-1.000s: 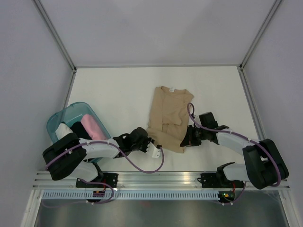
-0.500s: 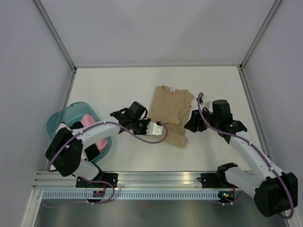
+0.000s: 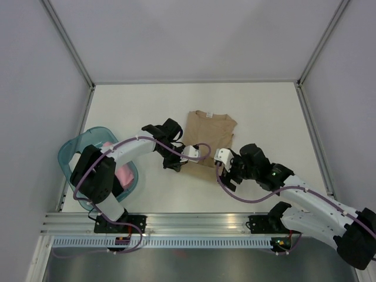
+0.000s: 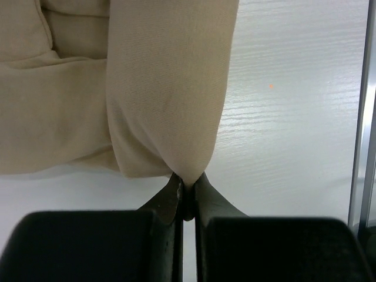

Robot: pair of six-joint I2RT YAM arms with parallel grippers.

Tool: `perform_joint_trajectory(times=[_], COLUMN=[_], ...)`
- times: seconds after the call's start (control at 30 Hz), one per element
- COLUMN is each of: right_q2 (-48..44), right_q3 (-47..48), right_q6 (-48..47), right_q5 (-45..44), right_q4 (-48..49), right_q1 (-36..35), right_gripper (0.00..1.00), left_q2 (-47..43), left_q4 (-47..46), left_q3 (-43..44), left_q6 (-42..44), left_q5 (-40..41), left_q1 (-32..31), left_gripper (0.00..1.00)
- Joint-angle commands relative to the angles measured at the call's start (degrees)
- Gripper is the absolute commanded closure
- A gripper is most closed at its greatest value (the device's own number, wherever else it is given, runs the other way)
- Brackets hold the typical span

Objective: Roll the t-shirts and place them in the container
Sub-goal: Roll the tshirt

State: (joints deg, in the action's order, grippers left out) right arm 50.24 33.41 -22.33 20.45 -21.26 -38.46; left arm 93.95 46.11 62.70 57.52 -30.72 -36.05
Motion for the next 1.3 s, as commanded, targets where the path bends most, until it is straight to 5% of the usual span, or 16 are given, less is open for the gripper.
perform_joint_trajectory(times=[0.0,0.23,0.3,0.37,0.57,0.83,1.27], right_q2=[3.5,10.2,11.5,11.5,16.9,23.3,39.4], right_q3=[-1.8,-5.5,-5.8,-5.6,4.2,12.6,17.1], right_q6=[-9.4,-11.3,-10.0,-7.1,-11.9,-17.8,-15.2], right_q5=[-7.3,-6.6,-7.0,-6.7,5.3,22.8,24.1], right_q4=[0.0,4.3,6.5,8.5,-6.3,-18.5,-17.5], right_q1=[-3.8,-4.6,-4.6,-4.6,-3.7,2.5,9.4], right_gripper=[0.12,0.17,0.36,0.66,1.0,1.0,1.0], left_q2=[0.7,0.7,0.7,0.7,1.0,5.0,18.9], left_q4=[2.2,2.3,2.4,2.8,9.0,30.1,31.5], left_q3=[2.5,2.6,2.3,2.0,0.9,4.4,14.1], left_q6=[-1.5,-2.2,-2.1,-2.4,-0.9,15.8,11.8], left_q5=[-3.7,-3.6,-3.5,-3.6,-7.8,-9.9,-12.7], left_q1=[0.5,0.9,0.9,1.0,1.4,3.7,10.7], left_gripper=[0.98,0.98,0.98,0.98,0.98,0.96,0.85])
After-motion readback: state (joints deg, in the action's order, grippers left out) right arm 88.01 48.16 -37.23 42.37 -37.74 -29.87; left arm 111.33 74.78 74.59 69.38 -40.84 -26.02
